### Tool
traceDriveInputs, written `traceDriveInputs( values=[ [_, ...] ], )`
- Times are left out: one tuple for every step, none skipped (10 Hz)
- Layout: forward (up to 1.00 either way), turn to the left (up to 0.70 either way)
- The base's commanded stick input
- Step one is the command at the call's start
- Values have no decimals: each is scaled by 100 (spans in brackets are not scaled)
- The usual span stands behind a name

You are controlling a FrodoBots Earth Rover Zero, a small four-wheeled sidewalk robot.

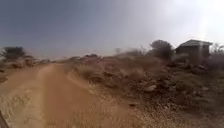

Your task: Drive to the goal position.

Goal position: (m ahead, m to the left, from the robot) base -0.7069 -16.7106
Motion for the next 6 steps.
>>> traceDriveInputs(
  values=[
    [0, 0],
    [0, 0],
    [0, -3],
    [0, -22],
    [0, -40],
    [0, -45]
  ],
)
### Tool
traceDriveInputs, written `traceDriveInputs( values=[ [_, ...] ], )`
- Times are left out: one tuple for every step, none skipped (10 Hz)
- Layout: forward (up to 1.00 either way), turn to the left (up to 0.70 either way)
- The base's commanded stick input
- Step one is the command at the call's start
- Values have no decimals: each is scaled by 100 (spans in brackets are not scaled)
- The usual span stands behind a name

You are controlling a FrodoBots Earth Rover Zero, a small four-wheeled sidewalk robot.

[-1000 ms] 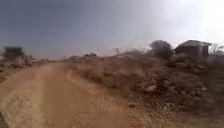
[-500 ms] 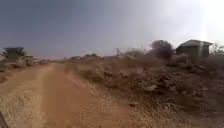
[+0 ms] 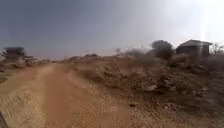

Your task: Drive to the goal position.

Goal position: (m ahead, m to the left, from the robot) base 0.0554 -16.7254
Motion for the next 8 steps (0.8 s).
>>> traceDriveInputs(
  values=[
    [0, -45],
    [0, -45],
    [0, -45],
    [0, -45],
    [0, -45],
    [0, -45],
    [0, -45],
    [0, -45]
  ],
)
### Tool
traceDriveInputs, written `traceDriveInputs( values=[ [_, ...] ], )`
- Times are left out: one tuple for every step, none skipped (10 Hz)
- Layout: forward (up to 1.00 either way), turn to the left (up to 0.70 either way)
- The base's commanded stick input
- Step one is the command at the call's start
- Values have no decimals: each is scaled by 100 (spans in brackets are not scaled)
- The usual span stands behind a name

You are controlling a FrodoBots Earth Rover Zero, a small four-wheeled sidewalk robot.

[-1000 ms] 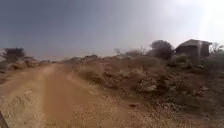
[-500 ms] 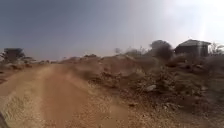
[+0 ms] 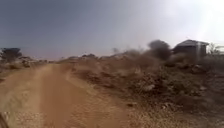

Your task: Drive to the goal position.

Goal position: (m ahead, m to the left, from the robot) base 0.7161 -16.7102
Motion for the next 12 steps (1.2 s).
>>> traceDriveInputs(
  values=[
    [0, -45],
    [0, -45],
    [0, -45],
    [0, -45],
    [0, -45],
    [0, -45],
    [0, -45],
    [0, -45],
    [0, -45],
    [0, -45],
    [0, -45],
    [0, -45]
  ],
)
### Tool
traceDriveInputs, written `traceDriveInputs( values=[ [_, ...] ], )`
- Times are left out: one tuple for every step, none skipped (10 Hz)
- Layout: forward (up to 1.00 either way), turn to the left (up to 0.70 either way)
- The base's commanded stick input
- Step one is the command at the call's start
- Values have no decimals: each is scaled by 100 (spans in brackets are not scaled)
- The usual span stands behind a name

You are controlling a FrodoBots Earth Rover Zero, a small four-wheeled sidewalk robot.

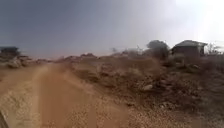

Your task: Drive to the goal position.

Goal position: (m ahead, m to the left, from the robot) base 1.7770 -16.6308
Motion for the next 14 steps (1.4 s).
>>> traceDriveInputs(
  values=[
    [0, -45],
    [0, -45],
    [0, -45],
    [0, -45],
    [0, -45],
    [0, -45],
    [0, -45],
    [0, -45],
    [45, -27],
    [45, -27],
    [45, -27],
    [45, -27],
    [45, -27],
    [45, -27]
  ],
)
